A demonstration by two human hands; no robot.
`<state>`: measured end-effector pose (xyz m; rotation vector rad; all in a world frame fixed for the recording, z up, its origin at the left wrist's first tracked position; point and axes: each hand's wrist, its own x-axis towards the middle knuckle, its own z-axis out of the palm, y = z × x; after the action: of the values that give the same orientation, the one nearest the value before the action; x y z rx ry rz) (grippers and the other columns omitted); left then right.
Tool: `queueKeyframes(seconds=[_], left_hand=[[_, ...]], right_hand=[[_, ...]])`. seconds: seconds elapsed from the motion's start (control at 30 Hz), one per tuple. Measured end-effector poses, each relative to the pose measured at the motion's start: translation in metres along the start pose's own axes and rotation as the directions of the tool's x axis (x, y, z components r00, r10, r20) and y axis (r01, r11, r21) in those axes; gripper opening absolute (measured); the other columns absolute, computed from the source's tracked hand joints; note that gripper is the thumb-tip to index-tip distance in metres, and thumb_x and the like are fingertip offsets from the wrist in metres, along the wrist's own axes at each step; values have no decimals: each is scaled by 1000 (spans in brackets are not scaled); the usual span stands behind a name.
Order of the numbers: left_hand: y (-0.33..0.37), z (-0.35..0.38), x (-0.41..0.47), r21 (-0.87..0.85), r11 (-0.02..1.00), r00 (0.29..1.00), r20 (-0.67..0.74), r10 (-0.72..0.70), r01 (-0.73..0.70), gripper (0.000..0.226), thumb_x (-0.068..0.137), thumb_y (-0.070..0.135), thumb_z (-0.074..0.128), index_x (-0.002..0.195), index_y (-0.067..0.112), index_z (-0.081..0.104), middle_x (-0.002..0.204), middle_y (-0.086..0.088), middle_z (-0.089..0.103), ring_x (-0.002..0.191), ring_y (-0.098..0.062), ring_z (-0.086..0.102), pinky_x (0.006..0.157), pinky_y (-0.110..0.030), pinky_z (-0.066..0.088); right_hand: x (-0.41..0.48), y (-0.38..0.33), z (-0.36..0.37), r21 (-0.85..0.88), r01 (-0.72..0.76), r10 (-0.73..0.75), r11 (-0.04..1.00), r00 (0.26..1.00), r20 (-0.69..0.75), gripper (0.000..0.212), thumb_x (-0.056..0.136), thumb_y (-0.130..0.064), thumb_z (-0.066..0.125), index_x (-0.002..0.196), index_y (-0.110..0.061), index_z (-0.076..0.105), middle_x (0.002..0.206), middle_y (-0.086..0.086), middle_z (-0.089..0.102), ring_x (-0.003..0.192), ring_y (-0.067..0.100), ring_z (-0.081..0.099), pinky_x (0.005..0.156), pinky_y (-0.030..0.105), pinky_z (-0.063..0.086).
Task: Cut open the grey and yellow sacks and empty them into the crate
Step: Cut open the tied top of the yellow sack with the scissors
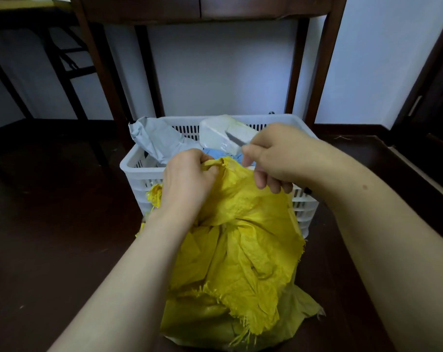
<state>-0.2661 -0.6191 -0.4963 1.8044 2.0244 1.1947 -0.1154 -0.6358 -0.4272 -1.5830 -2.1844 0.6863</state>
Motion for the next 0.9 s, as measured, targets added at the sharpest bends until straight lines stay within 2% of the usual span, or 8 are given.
queueKeyframes(seconds=[0.1,0.17,0.27,0.37,0.53,0.6,0.67,0.9], left_hand=[[1,-1,0,-28,999,999,-31,-19,18,19,80,23,65,97,17,71,102,-9,70,105,-30,59,89,-38,46],[2,-2,0,-29,999,999,-45,-20,18,21,80,23,65,99,16,71,102,-10,70,105,-31,59,88,-39,46],[3,-2,0,-42,999,998,-58,-10,8,19,80,21,66,97,15,72,100,-11,71,103,-31,60,87,-40,47],[4,-1,-1,-43,999,998,-70,-2,-1,18,80,20,66,96,16,73,99,-9,71,102,-30,60,86,-38,47],[3,0,-1,-51,999,996,-88,-2,-2,17,79,18,66,94,15,73,98,-9,72,101,-30,61,85,-38,47],[3,1,-1,-48,999,995,-95,4,-9,17,78,18,66,94,15,73,97,-9,72,100,-31,61,84,-38,47],[4,2,-2,-39,999,995,-96,16,-19,18,79,18,66,95,15,73,98,-10,72,101,-31,61,85,-38,47],[5,6,-4,20,996,993,-84,88,-86,19,80,18,66,98,16,72,100,-10,71,102,-32,60,83,-38,45]], right_hand=[[-1,-8,-4,-41,80,-84,996,992,-98,43,99,-26,39,88,2,69,65,15,70,49,30,63,44,23,45],[-1,-11,-1,-30,68,-69,997,997,-18,44,99,-27,39,87,3,69,67,16,71,43,24,58,37,18,40],[3,-5,11,-119,-36,50,992,992,118,45,101,-27,38,93,4,69,77,15,73,45,20,54,43,24,40],[7,4,16,-198,-83,104,977,990,98,40,100,-25,40,91,0,70,73,10,74,42,16,53,46,24,41],[10,7,14,-163,-72,91,984,989,113,39,99,-29,43,88,-4,71,75,7,74,64,28,69,41,21,38],[11,8,15,-181,-68,90,981,989,119,38,99,-28,44,87,-4,71,73,7,74,55,16,67,40,19,37],[12,11,17,-227,-70,92,972,992,91,36,99,-25,44,87,-4,71,70,6,74,34,1,53,42,21,36],[18,14,23,-223,-56,68,973,996,49,37,99,-26,44,87,-4,71,69,7,73,25,-1,43,43,22,32]])
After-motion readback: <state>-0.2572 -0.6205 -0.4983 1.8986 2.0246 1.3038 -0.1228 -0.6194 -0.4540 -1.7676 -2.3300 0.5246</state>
